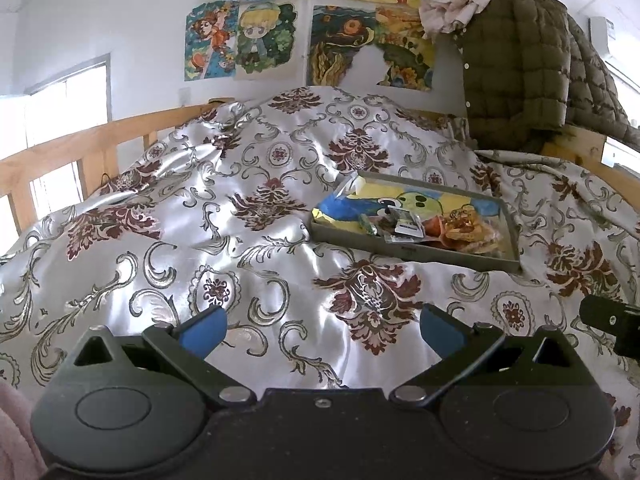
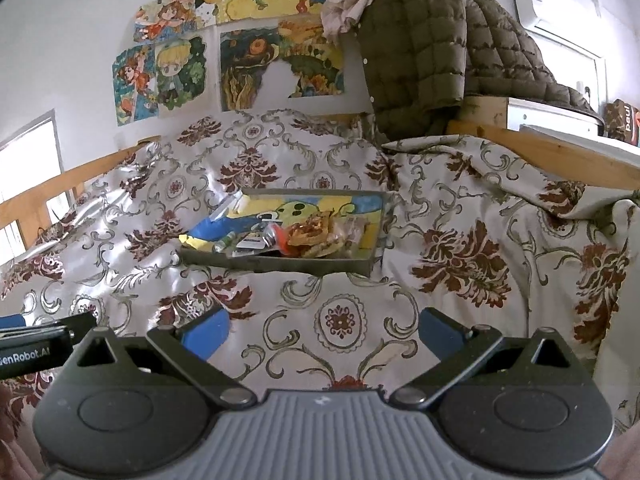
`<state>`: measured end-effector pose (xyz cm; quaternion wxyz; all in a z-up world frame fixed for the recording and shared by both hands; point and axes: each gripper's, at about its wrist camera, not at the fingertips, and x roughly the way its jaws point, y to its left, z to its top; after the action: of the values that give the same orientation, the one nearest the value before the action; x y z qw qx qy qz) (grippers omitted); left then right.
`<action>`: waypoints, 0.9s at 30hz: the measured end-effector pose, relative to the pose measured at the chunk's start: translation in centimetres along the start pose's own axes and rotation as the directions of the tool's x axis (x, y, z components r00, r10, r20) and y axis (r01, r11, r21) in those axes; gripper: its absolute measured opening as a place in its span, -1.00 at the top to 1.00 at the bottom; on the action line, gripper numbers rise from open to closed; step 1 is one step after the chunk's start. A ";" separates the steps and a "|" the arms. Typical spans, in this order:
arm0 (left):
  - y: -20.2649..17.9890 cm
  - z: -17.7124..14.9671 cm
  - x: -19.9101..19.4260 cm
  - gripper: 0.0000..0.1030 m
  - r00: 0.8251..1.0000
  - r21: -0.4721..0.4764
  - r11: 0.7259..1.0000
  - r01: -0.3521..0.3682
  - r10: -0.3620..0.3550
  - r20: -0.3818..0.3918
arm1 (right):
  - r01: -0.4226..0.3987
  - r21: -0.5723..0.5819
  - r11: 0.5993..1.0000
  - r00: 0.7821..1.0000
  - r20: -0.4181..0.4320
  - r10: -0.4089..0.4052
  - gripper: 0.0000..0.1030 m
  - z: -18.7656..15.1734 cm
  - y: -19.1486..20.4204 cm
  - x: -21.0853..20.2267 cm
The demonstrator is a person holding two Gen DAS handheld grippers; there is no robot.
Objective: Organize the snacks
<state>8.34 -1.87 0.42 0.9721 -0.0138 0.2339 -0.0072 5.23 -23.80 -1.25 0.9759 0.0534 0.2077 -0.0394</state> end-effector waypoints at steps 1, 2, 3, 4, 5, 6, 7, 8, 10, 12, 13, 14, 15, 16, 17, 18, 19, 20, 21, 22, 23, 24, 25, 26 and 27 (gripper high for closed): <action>0.0 0.0 0.0 -0.99 1.000 0.001 1.000 -0.001 0.001 -0.001 | 0.000 -0.002 1.000 1.000 -0.003 0.000 -1.00 0.0 0.0 0.1; 0.0 0.0 0.0 -0.99 1.000 -0.001 1.000 -0.001 0.001 0.000 | 0.000 -0.003 1.000 1.000 -0.006 0.000 -1.00 0.0 0.1 0.2; 0.0 0.0 0.0 -0.99 1.000 0.000 1.000 -0.002 0.002 -0.001 | -0.001 -0.004 1.000 1.000 -0.009 0.001 -1.00 -0.1 0.1 0.2; 0.0 0.0 0.1 -0.99 1.000 0.001 1.000 -0.001 0.001 -0.002 | -0.001 -0.004 1.000 1.000 -0.010 0.001 -1.00 -0.1 0.1 0.3; 0.0 0.0 0.1 -0.98 1.000 0.001 1.000 -0.001 0.001 -0.002 | -0.002 -0.005 1.000 1.000 -0.011 0.002 -1.00 -0.1 0.2 0.3; 0.0 0.0 0.1 -0.99 1.000 0.001 1.000 -0.002 0.002 -0.003 | -0.002 -0.006 1.000 1.000 -0.012 0.002 -1.00 -0.1 0.2 0.3; 0.0 -0.1 0.1 -0.99 1.000 0.001 1.000 -0.003 0.003 -0.002 | -0.002 -0.006 1.000 1.000 -0.014 0.002 -1.00 -0.1 0.2 0.3; 0.1 -0.1 0.1 -0.99 1.000 0.002 1.000 -0.005 0.005 -0.003 | -0.003 -0.006 1.000 1.000 -0.015 0.002 -1.00 -0.1 0.1 0.3; 0.2 -0.1 0.2 -0.98 1.000 0.003 1.000 -0.004 0.004 -0.004 | -0.003 -0.005 1.000 1.000 -0.018 0.003 -1.00 -0.1 0.1 0.4; 0.2 -0.1 0.1 -0.98 1.000 0.004 1.000 -0.004 0.004 -0.003 | -0.003 -0.006 1.000 1.000 -0.017 0.003 -1.00 -0.1 0.1 0.4; 0.3 -0.2 0.2 -0.98 1.000 0.005 1.000 -0.005 0.005 -0.003 | -0.003 -0.006 1.000 1.000 -0.017 0.003 -1.00 -0.1 0.1 0.4; 0.3 -0.2 0.2 -0.98 1.000 0.005 1.000 -0.005 0.005 -0.003 | -0.002 -0.005 1.000 1.000 -0.017 0.002 -1.00 -0.1 0.1 0.4; 0.3 -0.2 0.2 -0.99 1.000 0.005 1.000 -0.006 0.006 -0.003 | -0.002 -0.004 1.000 1.000 -0.017 0.002 -1.00 -0.1 0.1 0.4; 0.3 -0.2 0.2 -0.99 1.000 0.005 1.000 -0.006 0.006 -0.004 | -0.002 -0.004 1.000 1.000 -0.018 0.002 -1.00 -0.1 0.1 0.4; 0.3 -0.2 0.2 -0.98 1.000 0.005 1.000 -0.006 0.006 -0.004 | -0.002 -0.004 1.000 1.000 -0.018 0.002 -1.00 -0.2 0.2 0.4; 0.2 -0.1 0.2 -0.98 1.000 0.005 1.000 -0.005 0.005 -0.003 | -0.002 -0.005 1.000 1.000 -0.018 0.002 -1.00 -0.1 0.1 0.4; 0.3 -0.2 0.2 -0.99 1.000 0.006 1.000 -0.005 0.005 -0.004 | -0.003 -0.005 1.000 1.000 -0.017 0.003 -1.00 -0.1 0.1 0.4; 0.2 -0.1 0.2 -0.99 1.000 0.005 1.000 -0.006 0.006 -0.004 | -0.003 -0.005 1.000 1.000 -0.018 0.003 -1.00 -0.1 0.1 0.4; 0.2 -0.2 0.1 -0.99 1.000 0.005 1.000 -0.007 0.007 -0.004 | -0.003 -0.005 1.000 1.000 -0.018 0.003 -1.00 -0.1 0.1 0.4; 0.4 -0.2 0.2 -0.99 1.000 0.005 1.000 -0.007 0.007 -0.004 | -0.003 -0.005 1.000 1.000 -0.018 0.003 -1.00 -0.1 0.1 0.4; 0.4 -0.2 0.2 -0.99 1.000 0.005 1.000 -0.006 0.006 -0.004 | -0.003 -0.005 1.000 1.000 -0.018 0.003 -1.00 -0.1 0.1 0.4; 0.4 -0.2 0.2 -0.99 1.000 0.005 1.000 -0.006 0.006 -0.004 | -0.003 -0.005 1.000 1.000 -0.019 0.002 -1.00 -0.1 0.1 0.4; 0.4 -0.2 0.2 -0.99 1.000 0.006 1.000 -0.006 0.006 -0.005 | -0.002 -0.005 1.000 1.000 -0.019 0.002 -1.00 -0.1 0.1 0.4; 0.4 -0.2 0.2 -0.99 1.000 0.006 1.000 -0.006 0.006 -0.005 | -0.003 -0.005 1.000 1.000 -0.018 0.002 -1.00 -0.1 0.1 0.4; 0.5 -0.2 0.2 -0.99 1.000 0.007 1.000 -0.007 0.007 -0.005 | -0.003 -0.005 1.000 1.000 -0.018 0.002 -1.00 -0.1 0.1 0.4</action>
<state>8.40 -1.42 0.12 0.9716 -0.0098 0.2365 -0.0048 5.54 -23.68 -1.50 0.9742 0.0515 0.2168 -0.0371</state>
